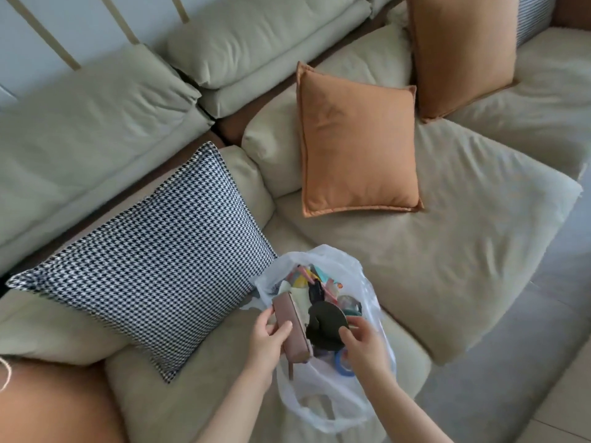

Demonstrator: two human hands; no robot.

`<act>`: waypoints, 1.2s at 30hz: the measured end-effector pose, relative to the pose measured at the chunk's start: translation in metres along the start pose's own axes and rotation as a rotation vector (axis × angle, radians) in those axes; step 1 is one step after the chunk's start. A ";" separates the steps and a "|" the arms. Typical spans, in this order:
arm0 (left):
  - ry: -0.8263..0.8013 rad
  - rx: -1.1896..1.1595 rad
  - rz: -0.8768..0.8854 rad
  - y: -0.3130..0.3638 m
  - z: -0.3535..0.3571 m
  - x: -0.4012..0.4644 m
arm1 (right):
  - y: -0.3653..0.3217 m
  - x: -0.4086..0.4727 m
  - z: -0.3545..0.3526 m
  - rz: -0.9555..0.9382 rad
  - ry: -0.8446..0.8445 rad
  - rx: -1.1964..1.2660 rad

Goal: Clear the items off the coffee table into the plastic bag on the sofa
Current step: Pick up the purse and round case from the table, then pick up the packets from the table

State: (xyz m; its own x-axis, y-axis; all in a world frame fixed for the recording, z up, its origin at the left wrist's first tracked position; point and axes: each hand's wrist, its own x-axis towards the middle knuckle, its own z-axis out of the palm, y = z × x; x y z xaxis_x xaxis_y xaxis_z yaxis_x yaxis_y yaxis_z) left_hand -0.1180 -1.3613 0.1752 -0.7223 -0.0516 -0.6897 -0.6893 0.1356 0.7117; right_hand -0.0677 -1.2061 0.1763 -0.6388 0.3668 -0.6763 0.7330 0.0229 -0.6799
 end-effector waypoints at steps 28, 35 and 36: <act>-0.473 0.858 0.203 -0.031 0.199 -0.053 | 0.106 -0.003 -0.172 -0.058 0.283 -0.254; -0.647 1.142 0.290 -0.074 0.311 -0.111 | 0.194 -0.026 -0.275 0.060 0.427 -0.186; -0.666 1.181 0.299 -0.081 0.326 -0.118 | 0.207 -0.030 -0.289 0.077 0.453 -0.165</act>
State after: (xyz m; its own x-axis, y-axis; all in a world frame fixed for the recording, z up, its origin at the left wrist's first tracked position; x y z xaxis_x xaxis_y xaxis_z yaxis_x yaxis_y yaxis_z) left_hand 0.0420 -1.0433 0.1556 -0.4391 0.5590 -0.7034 0.1823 0.8220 0.5395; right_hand 0.1705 -0.9433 0.1380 -0.4422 0.7405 -0.5061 0.8245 0.1134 -0.5544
